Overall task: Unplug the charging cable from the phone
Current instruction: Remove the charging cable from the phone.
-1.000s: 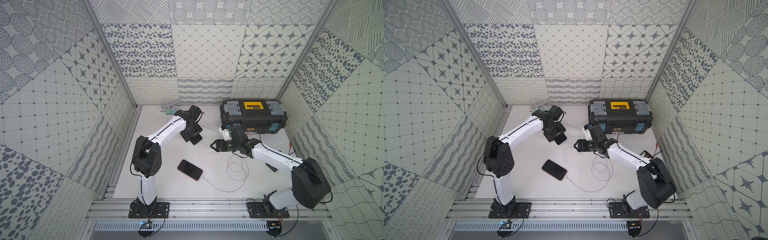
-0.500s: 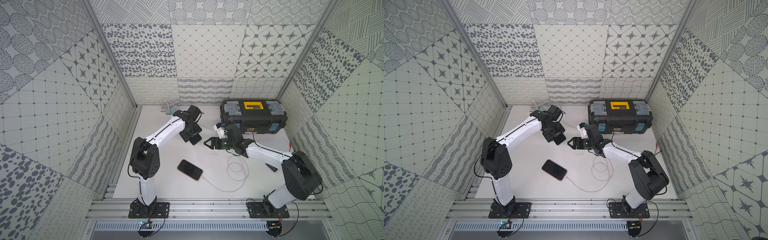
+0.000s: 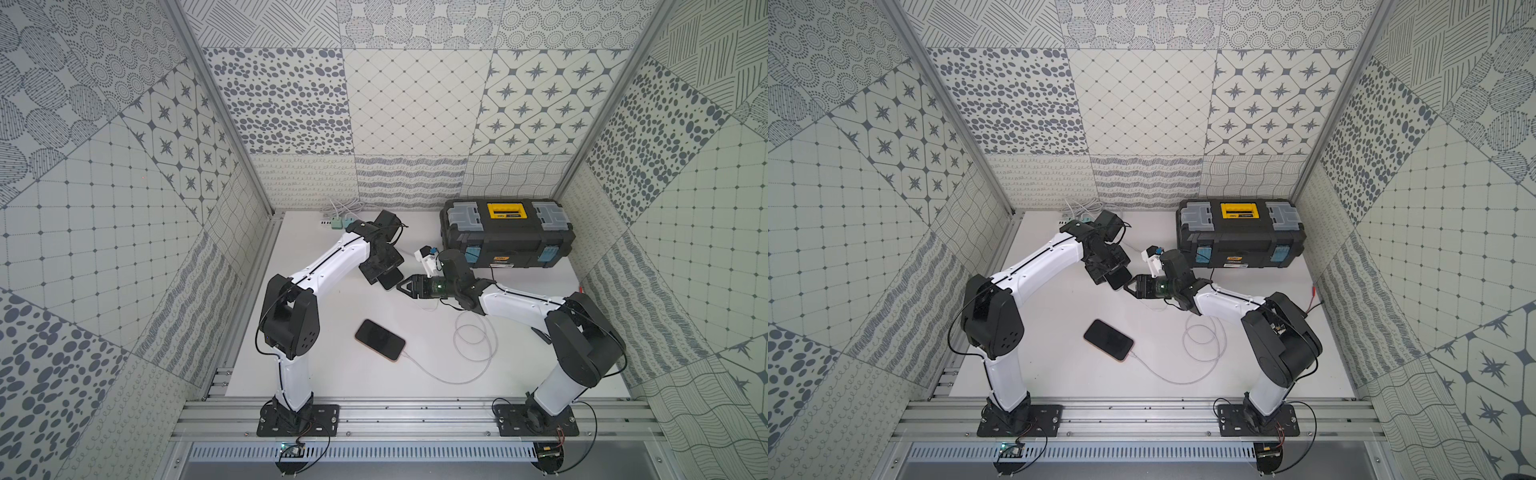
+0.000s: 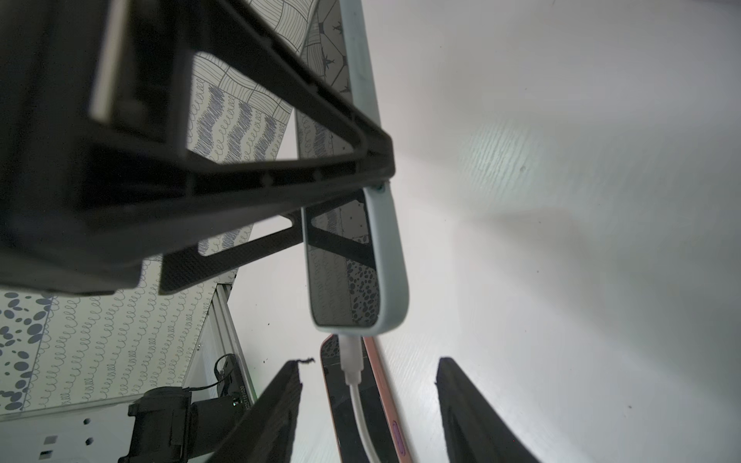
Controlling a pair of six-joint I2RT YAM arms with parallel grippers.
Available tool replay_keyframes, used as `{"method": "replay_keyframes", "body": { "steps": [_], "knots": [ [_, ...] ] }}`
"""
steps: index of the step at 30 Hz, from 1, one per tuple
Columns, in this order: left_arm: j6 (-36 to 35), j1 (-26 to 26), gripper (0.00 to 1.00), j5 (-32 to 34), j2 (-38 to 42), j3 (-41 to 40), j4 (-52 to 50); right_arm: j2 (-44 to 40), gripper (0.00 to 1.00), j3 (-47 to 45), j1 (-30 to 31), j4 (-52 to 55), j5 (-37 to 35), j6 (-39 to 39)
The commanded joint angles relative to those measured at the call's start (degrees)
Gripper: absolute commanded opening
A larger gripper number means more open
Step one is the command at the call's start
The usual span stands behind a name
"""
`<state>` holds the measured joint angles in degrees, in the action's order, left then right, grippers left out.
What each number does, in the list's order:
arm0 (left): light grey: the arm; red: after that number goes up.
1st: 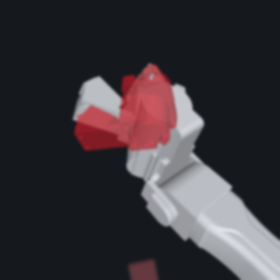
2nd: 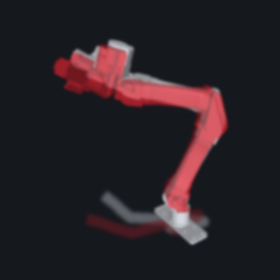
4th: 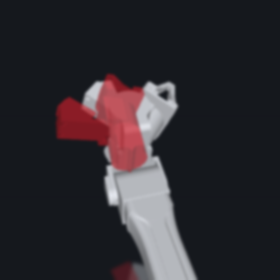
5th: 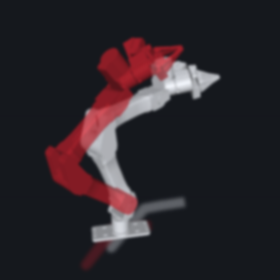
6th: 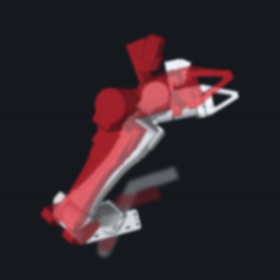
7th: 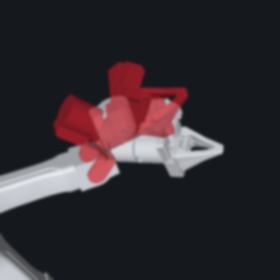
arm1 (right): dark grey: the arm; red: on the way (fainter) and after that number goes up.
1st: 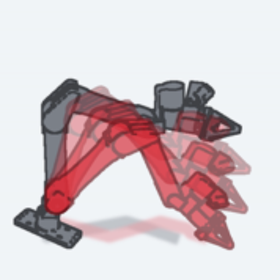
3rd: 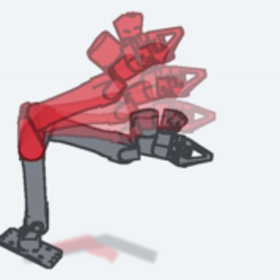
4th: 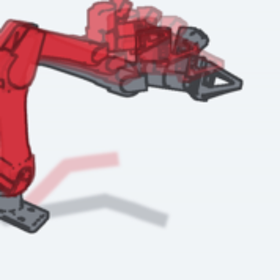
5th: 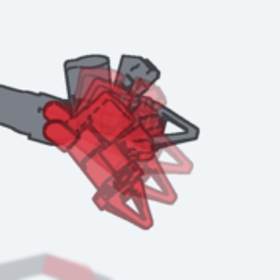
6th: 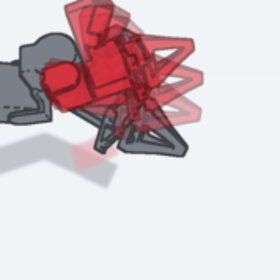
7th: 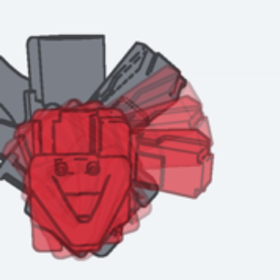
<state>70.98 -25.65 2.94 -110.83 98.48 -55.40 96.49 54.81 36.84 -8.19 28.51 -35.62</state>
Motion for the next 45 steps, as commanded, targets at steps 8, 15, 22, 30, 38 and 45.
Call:
{"method": "replay_keyframes", "body": {
  "steps": [8, 15, 22, 30, 38, 45],
  "knots": [
    [-1.3, 0.6, 0.30, -1.0, 1.4, 0.3, 0.0, 1.5, 0.47, 1.6, 1.3, -3.7, 0.4, -0.4],
    [-1.3, 1.0, 0.30, -1.1, 1.5, 0.1, 0.2, 1.1, 0.40, 0.6, 1.5, -4.6, 0.7, -0.8],
    [-1.2, 1.2, 0.30, -1.0, 1.8, -0.1, 0.3, 1.5, 0.31, 0.8, 1.5, -5.0, 1.2, -0.9],
    [-0.9, 1.3, 0.29, -1.3, 1.6, -0.4, 0.4, 2.1, 0.24, 1.3, 1.6, -4.9, 1.5, -0.6],
    [-0.9, 1.3, 0.28, -1.6, 1.8, -0.5, 0.8, 2.5, 0.16, 1.5, 1.5, -4.9, 1.3, -0.9],
    [-0.8, 1.6, 0.28, -1.7, 2.0, -0.7, 1.0, 2.9, 0.15, 1.8, 1.5, -4.7, 1.3, -0.9]
  ]
}}
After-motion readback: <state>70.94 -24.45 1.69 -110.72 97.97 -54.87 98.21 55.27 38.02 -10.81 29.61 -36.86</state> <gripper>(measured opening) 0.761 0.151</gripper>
